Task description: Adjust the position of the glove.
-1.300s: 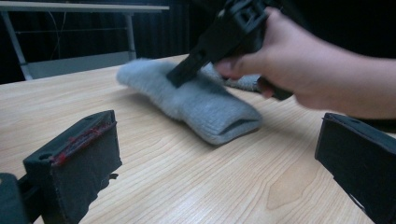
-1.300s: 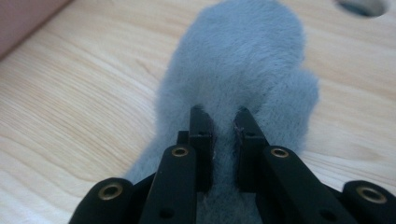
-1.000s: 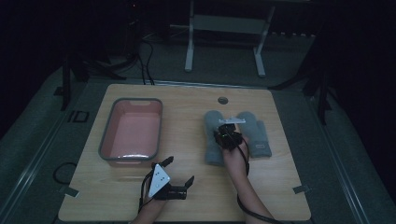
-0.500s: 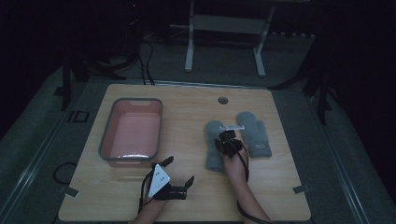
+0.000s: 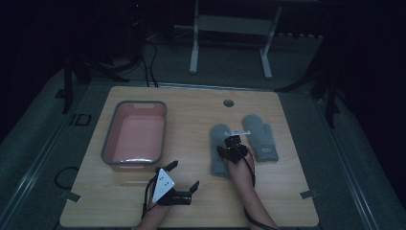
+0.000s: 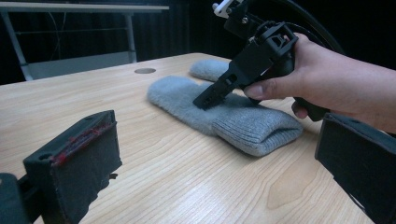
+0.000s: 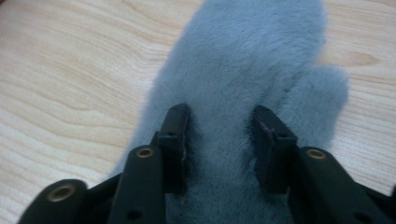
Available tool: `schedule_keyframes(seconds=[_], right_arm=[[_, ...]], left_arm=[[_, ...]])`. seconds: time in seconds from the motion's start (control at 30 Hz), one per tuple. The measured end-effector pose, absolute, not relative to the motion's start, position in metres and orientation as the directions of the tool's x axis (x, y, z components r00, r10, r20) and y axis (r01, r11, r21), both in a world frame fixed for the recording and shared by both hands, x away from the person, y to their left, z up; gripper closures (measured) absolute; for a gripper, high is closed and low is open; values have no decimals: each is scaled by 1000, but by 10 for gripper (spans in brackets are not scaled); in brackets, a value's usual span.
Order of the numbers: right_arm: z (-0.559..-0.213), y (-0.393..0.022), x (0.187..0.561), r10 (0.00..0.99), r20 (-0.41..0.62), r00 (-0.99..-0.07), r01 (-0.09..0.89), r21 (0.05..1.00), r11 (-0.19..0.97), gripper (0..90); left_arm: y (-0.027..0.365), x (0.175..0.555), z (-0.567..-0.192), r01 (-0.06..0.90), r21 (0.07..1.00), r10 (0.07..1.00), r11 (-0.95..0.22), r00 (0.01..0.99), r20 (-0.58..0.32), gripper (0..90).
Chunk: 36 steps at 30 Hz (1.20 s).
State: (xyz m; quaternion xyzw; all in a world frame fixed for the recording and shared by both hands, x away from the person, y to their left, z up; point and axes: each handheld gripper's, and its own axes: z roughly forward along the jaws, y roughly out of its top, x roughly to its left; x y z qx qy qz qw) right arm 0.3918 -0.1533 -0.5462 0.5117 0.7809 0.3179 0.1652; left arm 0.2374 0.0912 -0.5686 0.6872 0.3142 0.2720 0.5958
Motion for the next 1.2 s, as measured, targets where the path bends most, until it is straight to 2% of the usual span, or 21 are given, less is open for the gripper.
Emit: schedule_keyframes(seconds=[0.13,0.3,0.57,0.7,0.93,1.1,1.2], right_arm=[[-546,-154,393,900,75,-430,698,659,279,559],[-541,-157,396,873,69,-483,675,665,321,455],[-505,-183,393,859,48,-509,598,738,313,406],[-496,-201,396,863,33,-504,580,753,310,411],[-479,-250,410,899,-21,-437,574,763,298,438],[-483,-277,425,918,-56,-392,592,748,299,464],[-490,-291,432,929,-36,-368,616,739,273,466]], left_arm=[[91,238,-569,110,990,755,-91,656,-3,1],[92,238,-569,110,990,754,-88,657,-6,1],[91,237,-569,109,990,752,-89,660,-5,1],[91,237,-569,110,990,752,-88,659,-6,1],[91,237,-569,110,990,754,-86,656,-8,1],[91,237,-569,109,990,754,-86,657,-7,1],[91,238,-569,110,990,754,-86,657,-8,2]])
